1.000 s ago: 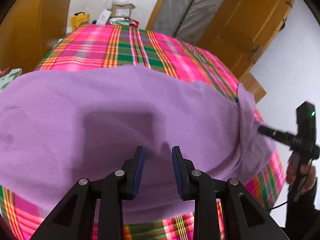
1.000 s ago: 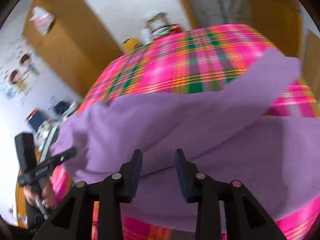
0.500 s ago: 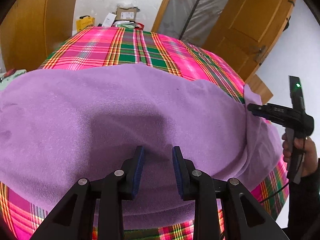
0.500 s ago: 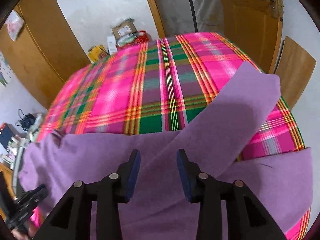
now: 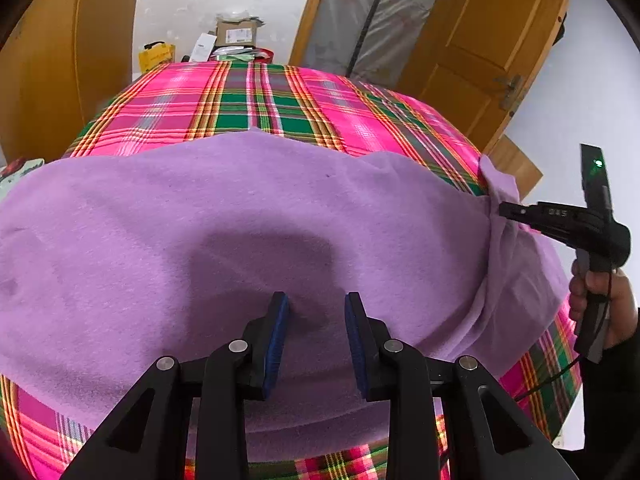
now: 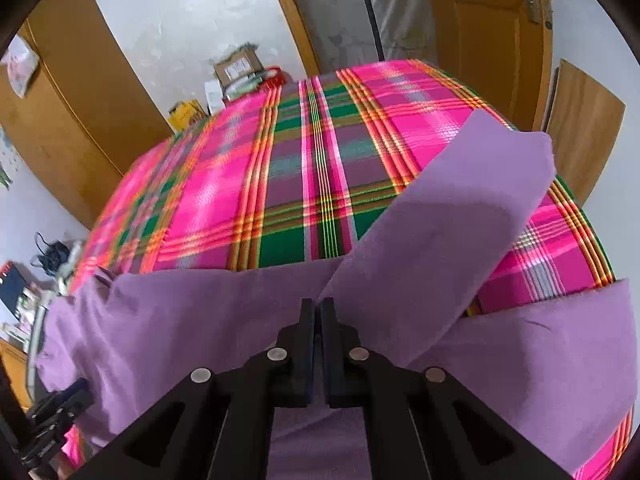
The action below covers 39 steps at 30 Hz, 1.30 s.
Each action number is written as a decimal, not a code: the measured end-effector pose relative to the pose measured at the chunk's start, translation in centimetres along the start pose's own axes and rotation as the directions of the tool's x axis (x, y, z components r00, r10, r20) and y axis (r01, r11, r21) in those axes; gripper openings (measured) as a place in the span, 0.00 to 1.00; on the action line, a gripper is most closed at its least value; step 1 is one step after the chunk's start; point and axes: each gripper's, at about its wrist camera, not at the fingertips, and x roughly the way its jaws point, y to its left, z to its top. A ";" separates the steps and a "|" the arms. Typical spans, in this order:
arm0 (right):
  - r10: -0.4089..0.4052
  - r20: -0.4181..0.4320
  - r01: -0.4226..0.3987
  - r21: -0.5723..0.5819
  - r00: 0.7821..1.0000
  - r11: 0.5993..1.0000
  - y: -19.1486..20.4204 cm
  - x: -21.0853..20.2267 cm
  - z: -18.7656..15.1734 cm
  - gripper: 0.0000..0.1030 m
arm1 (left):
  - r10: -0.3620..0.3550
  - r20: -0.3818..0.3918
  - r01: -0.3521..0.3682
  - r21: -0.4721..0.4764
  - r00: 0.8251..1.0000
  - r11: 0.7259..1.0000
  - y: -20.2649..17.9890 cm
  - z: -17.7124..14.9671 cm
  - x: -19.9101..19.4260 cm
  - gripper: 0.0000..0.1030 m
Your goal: Fold clothes
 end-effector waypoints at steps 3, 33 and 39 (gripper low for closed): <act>0.017 0.043 -0.018 0.024 0.999 1.000 -0.9 -2.1 -0.7 0.03 | -0.006 -0.002 0.006 0.010 1.000 1.000 -0.4 0.0 0.0 0.29; -0.229 0.006 0.228 -0.094 0.973 0.969 -4.1 -1.4 -2.4 0.28 | -0.080 -0.021 0.082 0.114 0.997 0.990 -5.7 0.4 -0.3 0.31; -0.226 0.023 0.227 -0.089 0.974 0.970 -5.3 -1.7 -2.6 0.08 | -0.089 -0.032 0.091 0.103 0.996 0.990 -5.6 0.7 0.1 0.31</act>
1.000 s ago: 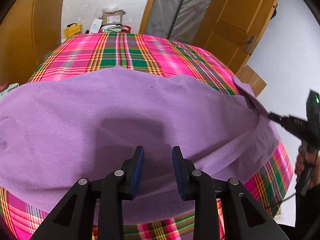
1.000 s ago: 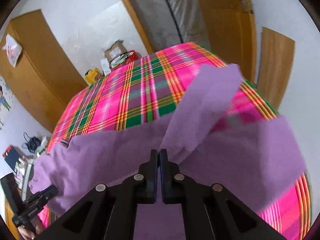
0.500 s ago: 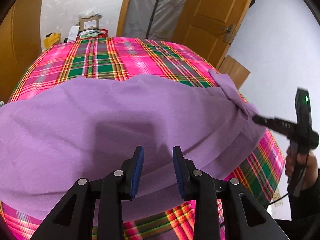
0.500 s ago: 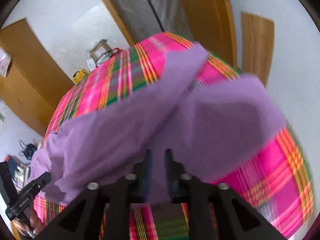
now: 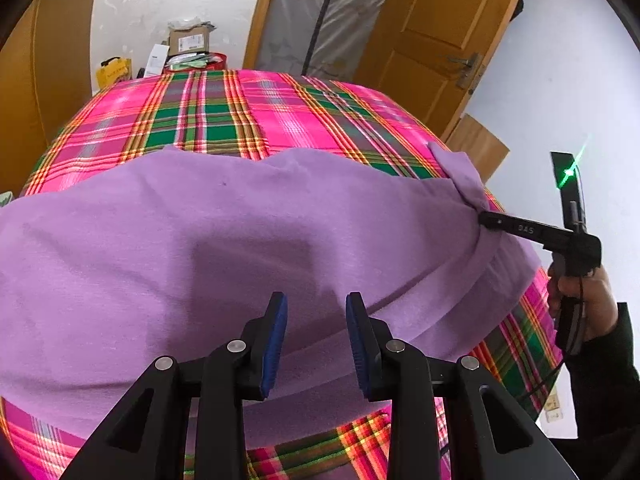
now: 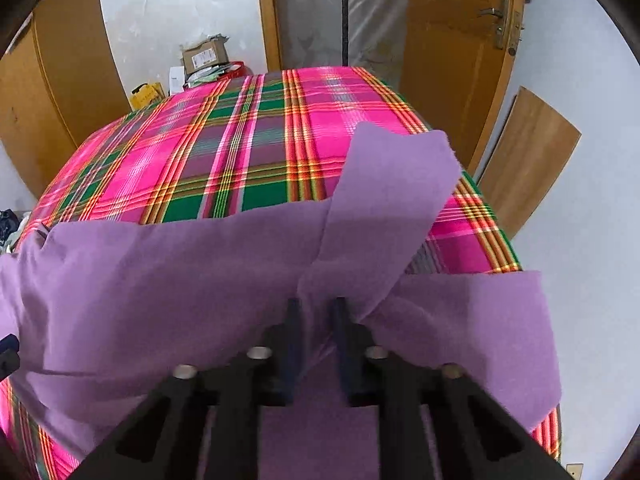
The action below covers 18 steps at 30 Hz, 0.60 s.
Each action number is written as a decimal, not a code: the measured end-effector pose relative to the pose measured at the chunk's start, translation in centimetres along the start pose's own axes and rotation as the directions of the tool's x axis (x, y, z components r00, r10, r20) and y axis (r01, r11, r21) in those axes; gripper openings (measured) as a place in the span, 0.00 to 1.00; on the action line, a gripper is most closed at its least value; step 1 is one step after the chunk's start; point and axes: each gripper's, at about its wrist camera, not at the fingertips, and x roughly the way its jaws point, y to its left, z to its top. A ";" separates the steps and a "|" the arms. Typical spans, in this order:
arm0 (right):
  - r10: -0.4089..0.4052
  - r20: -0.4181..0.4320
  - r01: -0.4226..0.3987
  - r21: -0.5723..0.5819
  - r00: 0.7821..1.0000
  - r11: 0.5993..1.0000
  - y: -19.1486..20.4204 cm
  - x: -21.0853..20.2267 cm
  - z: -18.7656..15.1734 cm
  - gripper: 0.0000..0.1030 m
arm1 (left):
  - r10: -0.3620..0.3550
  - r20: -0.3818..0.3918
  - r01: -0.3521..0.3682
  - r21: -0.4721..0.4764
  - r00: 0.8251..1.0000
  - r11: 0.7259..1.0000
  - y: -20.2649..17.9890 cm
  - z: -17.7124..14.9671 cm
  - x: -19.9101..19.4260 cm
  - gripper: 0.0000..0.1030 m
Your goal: Fold clothes
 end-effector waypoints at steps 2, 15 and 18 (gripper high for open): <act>0.021 0.015 -0.021 0.033 1.000 0.999 -0.8 -0.6 -0.5 0.07 | -0.007 -0.005 0.007 0.012 1.000 1.000 -0.4 0.1 0.3 0.31; 0.066 0.069 -0.087 0.357 0.995 0.930 -7.2 -5.3 -7.3 0.02 | -0.055 -0.031 0.057 0.074 0.998 0.996 -2.4 0.3 1.4 0.31; 0.051 0.062 -0.069 0.342 0.997 0.937 -7.2 -5.2 -7.1 0.05 | -0.066 -0.036 0.068 0.087 0.997 0.994 -2.9 0.4 1.7 0.31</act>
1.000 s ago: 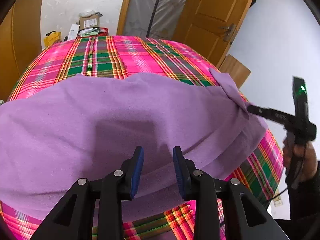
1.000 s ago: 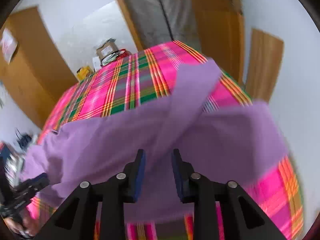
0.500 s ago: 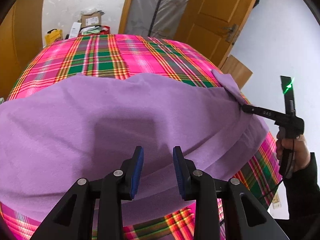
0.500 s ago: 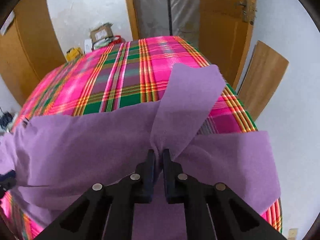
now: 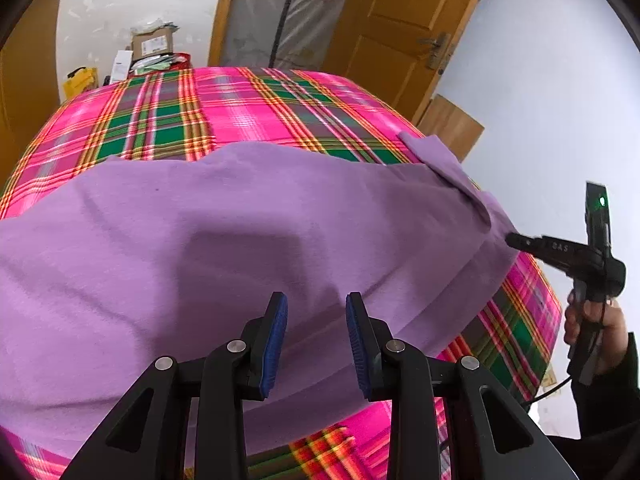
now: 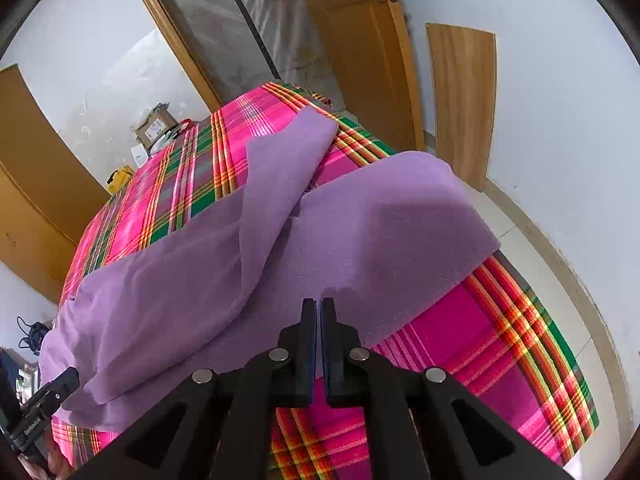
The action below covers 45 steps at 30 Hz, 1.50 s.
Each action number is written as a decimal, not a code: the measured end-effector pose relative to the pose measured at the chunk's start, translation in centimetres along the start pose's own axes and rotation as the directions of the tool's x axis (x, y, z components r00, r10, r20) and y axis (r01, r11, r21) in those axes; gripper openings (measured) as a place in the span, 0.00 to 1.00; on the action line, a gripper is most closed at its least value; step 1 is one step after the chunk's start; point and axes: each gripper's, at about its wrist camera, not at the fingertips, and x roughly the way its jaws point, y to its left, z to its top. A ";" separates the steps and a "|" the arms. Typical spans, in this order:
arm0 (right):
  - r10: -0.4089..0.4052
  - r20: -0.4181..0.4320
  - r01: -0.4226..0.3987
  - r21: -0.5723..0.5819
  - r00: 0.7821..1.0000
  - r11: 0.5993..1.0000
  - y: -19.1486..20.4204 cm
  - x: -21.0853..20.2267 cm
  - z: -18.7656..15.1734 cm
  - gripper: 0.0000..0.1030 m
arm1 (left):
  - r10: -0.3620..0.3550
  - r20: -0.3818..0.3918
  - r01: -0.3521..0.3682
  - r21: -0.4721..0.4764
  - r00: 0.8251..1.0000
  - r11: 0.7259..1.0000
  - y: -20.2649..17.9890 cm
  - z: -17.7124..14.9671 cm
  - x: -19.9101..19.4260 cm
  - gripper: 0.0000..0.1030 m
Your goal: Fold clothes
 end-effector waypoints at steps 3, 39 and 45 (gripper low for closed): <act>-0.003 0.023 0.005 -0.105 1.000 0.994 2.2 0.1 0.7 0.23 | -0.004 0.000 0.004 0.012 1.000 1.000 -0.5 0.1 0.1 0.31; 0.031 0.105 -0.038 0.065 0.994 0.997 -4.7 1.4 8.6 0.03 | -0.017 -0.025 0.017 -0.008 1.000 1.000 -0.5 0.6 1.1 0.31; 0.009 0.046 -0.019 0.220 0.999 0.975 -9.9 2.1 7.2 0.06 | -0.016 -0.032 0.016 0.004 0.999 1.000 -1.0 0.7 1.4 0.31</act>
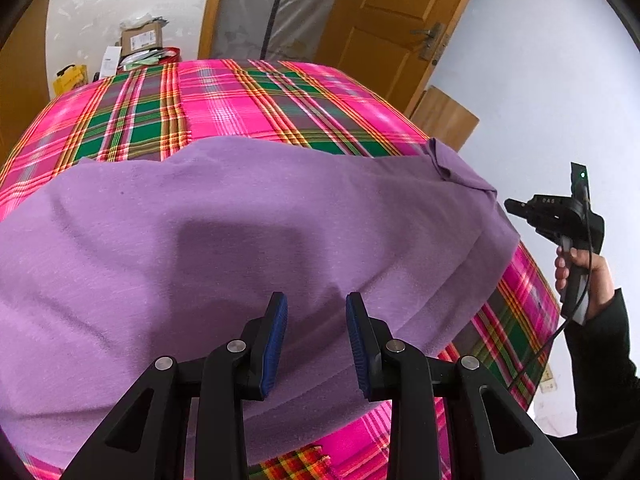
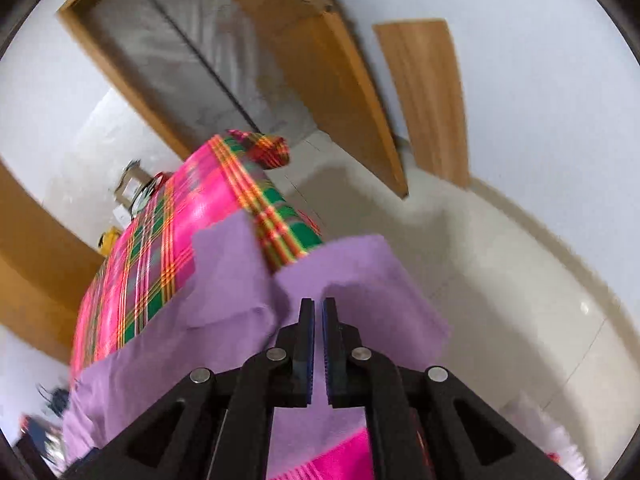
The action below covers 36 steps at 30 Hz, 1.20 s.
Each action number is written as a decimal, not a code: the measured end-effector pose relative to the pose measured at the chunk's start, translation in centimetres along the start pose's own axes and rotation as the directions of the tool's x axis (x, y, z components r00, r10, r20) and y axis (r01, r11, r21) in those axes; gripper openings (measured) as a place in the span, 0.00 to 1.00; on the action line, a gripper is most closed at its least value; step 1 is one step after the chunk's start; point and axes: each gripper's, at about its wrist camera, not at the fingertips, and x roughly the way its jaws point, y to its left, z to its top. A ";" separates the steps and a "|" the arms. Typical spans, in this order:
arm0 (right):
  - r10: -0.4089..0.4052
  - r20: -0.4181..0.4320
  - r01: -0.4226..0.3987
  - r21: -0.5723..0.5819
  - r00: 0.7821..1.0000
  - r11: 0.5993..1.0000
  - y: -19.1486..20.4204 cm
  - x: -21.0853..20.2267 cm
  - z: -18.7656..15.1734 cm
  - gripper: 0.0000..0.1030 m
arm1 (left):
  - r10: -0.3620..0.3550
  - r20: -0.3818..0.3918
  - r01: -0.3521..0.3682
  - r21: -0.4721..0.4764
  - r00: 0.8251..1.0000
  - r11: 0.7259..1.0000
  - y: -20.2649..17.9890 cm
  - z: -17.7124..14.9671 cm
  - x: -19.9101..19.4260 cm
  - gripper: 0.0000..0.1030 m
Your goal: Fold clothes
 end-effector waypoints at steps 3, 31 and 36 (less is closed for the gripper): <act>-0.038 0.038 0.044 -0.160 0.999 0.986 2.0 -0.7 -0.2 0.25 | 0.004 -0.002 -0.004 -0.006 1.000 1.000 0.0 0.0 0.2 0.31; 0.200 0.030 -0.202 0.072 0.979 0.977 -3.0 1.9 5.6 0.06 | -0.013 -0.012 0.013 0.044 1.000 0.999 -2.2 0.8 1.0 0.31; 0.288 -0.011 -0.277 0.236 0.958 0.931 -6.4 3.4 4.6 0.17 | -0.026 -0.019 0.027 0.077 0.999 0.997 -3.6 1.5 1.6 0.31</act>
